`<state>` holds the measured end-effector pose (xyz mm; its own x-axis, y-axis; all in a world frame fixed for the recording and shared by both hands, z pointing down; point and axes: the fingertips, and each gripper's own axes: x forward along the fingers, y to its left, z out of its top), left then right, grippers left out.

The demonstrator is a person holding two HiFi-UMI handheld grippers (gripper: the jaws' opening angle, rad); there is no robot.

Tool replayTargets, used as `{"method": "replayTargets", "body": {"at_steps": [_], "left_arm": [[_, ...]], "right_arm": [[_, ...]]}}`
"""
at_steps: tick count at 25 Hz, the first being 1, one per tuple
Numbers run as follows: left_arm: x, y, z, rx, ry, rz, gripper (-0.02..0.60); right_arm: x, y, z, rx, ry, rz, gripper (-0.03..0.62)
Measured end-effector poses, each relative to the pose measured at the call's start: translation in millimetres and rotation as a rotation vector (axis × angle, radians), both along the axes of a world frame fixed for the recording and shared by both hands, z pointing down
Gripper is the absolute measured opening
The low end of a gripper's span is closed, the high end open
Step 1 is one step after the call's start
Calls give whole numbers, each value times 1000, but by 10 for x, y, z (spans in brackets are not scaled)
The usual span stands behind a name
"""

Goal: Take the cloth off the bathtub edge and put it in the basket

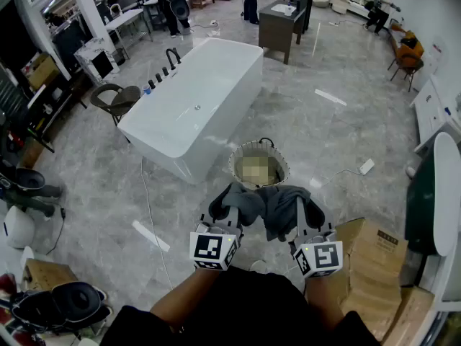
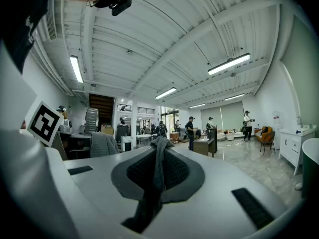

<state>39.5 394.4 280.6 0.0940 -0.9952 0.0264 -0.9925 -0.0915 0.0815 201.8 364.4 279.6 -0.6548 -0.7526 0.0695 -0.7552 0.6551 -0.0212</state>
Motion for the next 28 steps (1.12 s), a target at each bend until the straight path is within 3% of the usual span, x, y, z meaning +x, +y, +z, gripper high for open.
{"method": "replayTargets", "body": {"at_steps": [4, 10, 18, 28], "left_arm": [[-23, -17, -27, 3, 10, 2, 26], [111, -45, -65, 27, -18, 16, 26], [217, -187, -76, 19, -55, 36, 26], [163, -759, -235, 51, 12, 86, 26]], "right_arm": [[-10, -28, -44, 8, -7, -3, 35], [-52, 40, -108, 101, 75, -78, 37], [63, -141, -62, 15, -39, -93, 37], [12, -662, -167, -20, -95, -78, 37]]}}
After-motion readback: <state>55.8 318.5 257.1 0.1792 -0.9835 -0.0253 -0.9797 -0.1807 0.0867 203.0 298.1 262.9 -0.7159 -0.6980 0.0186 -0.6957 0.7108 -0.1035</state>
